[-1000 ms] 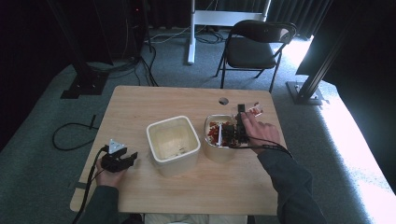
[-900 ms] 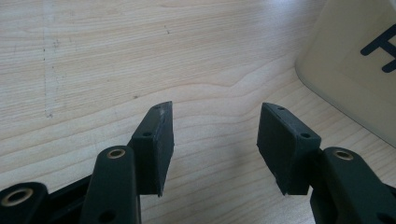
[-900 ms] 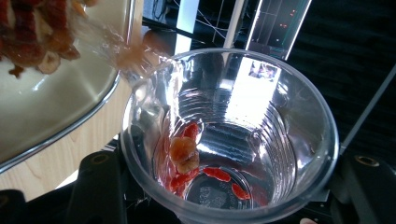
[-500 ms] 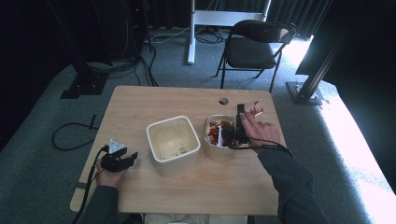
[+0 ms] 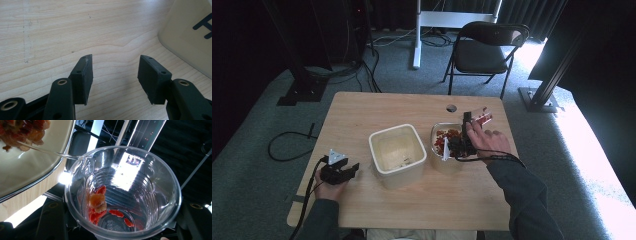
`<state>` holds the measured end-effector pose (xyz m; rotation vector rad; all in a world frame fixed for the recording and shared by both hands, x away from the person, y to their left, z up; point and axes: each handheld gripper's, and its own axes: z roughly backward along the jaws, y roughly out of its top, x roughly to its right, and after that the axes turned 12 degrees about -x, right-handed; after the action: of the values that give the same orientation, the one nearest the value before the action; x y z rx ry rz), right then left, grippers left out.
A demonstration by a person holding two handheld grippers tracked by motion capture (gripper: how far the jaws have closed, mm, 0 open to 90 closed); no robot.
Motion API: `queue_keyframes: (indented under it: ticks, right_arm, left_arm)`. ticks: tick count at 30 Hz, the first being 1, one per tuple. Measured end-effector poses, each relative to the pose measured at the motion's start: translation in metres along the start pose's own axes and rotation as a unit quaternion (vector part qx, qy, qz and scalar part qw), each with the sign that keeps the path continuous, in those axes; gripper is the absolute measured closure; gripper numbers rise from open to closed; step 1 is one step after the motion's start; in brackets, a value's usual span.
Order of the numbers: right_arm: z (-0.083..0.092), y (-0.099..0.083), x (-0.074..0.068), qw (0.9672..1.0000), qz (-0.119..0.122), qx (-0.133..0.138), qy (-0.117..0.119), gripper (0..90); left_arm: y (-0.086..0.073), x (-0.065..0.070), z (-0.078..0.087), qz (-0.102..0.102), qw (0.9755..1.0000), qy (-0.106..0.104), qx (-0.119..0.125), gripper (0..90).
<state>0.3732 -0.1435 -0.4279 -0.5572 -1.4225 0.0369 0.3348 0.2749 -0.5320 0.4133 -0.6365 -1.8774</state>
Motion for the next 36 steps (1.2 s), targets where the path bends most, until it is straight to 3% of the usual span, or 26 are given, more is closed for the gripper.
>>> queue_keyframes:
  ticks: [14, 18, 20, 24, 25, 27, 29, 31, 33, 35, 36]
  right_arm:
    - [0.0000, -0.0013, -0.0002, 1.0000, 0.001, -0.004, 0.000, 36.1]
    - [0.0036, 0.0004, -0.0016, 1.0000, 0.005, 0.007, -0.001, 36.1]
    - [0.0015, -0.0017, 0.0019, 0.9998, -0.019, -0.003, 0.004, 36.0]
    - [0.0021, -0.0022, 0.0013, 0.9999, -0.012, 0.002, 0.004, 36.2]
    - [-0.0020, -0.0057, 0.0057, 0.9991, -0.040, -0.011, 0.012, 36.2]
    - [-0.0014, -0.0069, 0.0032, 0.9995, -0.029, -0.006, 0.013, 36.2]
    - [-0.0008, -0.0079, 0.0038, 0.9992, -0.036, -0.005, 0.016, 36.2]
    - [0.0022, -0.0075, 0.0022, 0.9995, -0.028, 0.002, 0.015, 36.2]
    - [0.0019, -0.0076, 0.0060, 0.9986, -0.050, 0.001, 0.018, 36.2]
    - [0.0044, -0.0062, 0.0038, 0.9992, -0.036, 0.010, 0.017, 36.3]
    - [0.0030, -0.0062, 0.0049, 0.9987, -0.049, 0.003, 0.015, 36.2]
  left_arm:
    - [0.0000, 0.0000, -0.0001, 0.000, 1.0000, 0.000, 0.000, 46.7]
    - [-0.0001, -0.0001, 0.0001, 0.000, 1.0000, 0.000, 0.000, 46.7]
    - [-0.0001, -0.0001, 0.0001, 0.001, 1.0000, -0.001, 0.000, 46.7]
    - [-0.0001, -0.0003, -0.0002, 0.001, 1.0000, -0.001, 0.000, 46.7]
    - [-0.0001, -0.0001, -0.0003, 0.001, 1.0000, -0.001, -0.001, 46.7]
    - [0.0000, -0.0002, -0.0001, 0.001, 1.0000, -0.001, 0.000, 46.7]
    - [0.0000, 0.0000, -0.0004, 0.001, 1.0000, -0.001, -0.001, 46.7]
    - [0.0001, 0.0003, -0.0007, 0.000, 1.0000, 0.000, -0.001, 46.7]
    - [0.0000, 0.0003, -0.0003, 0.000, 1.0000, -0.001, 0.000, 46.7]
    - [-0.0001, 0.0000, -0.0003, 0.000, 1.0000, 0.000, -0.001, 46.7]
    - [-0.0001, 0.0000, -0.0003, 0.000, 1.0000, 0.000, -0.001, 46.7]
